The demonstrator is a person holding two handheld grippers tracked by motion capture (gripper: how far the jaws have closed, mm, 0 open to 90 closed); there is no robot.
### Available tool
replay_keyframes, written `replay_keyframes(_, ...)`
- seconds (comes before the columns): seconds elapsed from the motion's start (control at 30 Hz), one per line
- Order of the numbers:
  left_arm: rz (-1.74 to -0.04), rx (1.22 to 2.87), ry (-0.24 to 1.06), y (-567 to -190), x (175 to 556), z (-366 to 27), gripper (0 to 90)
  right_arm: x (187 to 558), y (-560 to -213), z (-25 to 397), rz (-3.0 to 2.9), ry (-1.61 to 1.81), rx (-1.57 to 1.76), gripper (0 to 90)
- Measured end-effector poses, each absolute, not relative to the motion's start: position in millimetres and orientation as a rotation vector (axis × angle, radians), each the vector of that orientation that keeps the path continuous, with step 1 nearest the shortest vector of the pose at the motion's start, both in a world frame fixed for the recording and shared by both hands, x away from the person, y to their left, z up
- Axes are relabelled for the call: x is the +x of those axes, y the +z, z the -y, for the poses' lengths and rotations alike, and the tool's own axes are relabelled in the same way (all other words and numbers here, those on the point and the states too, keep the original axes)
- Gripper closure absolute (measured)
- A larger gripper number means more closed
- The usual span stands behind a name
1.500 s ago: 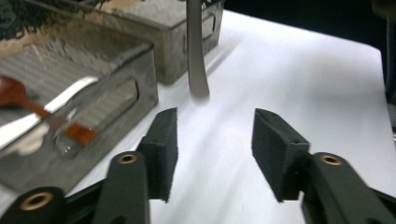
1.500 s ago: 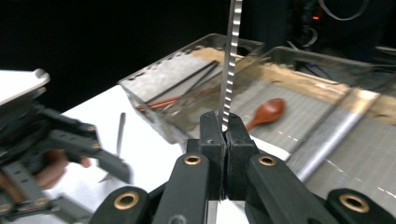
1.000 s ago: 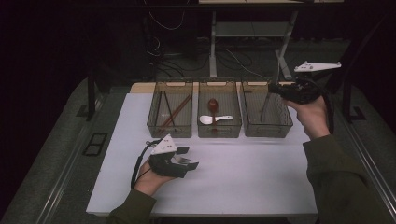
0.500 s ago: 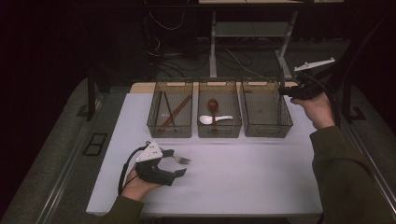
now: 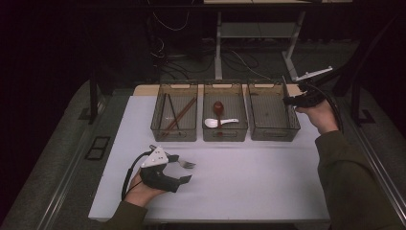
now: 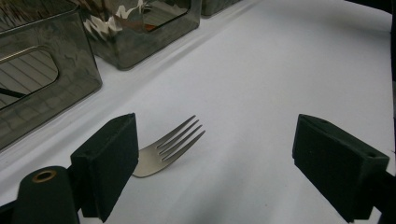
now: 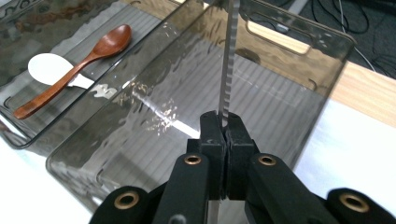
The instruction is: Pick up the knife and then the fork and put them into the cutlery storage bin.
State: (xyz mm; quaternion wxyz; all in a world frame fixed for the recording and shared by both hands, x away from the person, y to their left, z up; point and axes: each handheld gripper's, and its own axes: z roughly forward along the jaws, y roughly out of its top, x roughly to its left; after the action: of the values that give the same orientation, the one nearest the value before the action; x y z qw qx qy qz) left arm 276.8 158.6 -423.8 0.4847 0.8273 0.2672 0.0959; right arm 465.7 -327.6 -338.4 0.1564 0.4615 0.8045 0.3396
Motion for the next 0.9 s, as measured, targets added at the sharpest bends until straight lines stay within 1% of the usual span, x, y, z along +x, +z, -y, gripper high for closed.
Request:
replay_keyframes(0.37,-0.655,2.026,0.243,-424,277,-160,12.6,489,-357,308,-2.335,0.954,1.287,88.3)
replay_keyframes(0.43,-0.651,2.026,0.243,-425,277,-159,10.8,494,-360,303,-2.354,0.934,1.291,88.3)
replay_keyframes(0.6,-0.645,2.039,0.235,-424,277,-157,1.8,505,-371,296,-2.382,0.880,1.330,88.2)
replay_keyframes(0.67,-0.645,2.042,0.230,-425,277,-157,0.0,508,-375,293,-2.400,0.864,1.334,88.0)
replay_keyframes(0.83,-0.644,2.045,0.221,-426,277,-156,0.0,511,-385,288,-2.422,0.852,1.346,86.8)
replay_keyframes(0.9,-0.643,2.046,0.221,-426,277,-155,0.0,512,-388,285,-2.433,0.823,1.351,82.2)
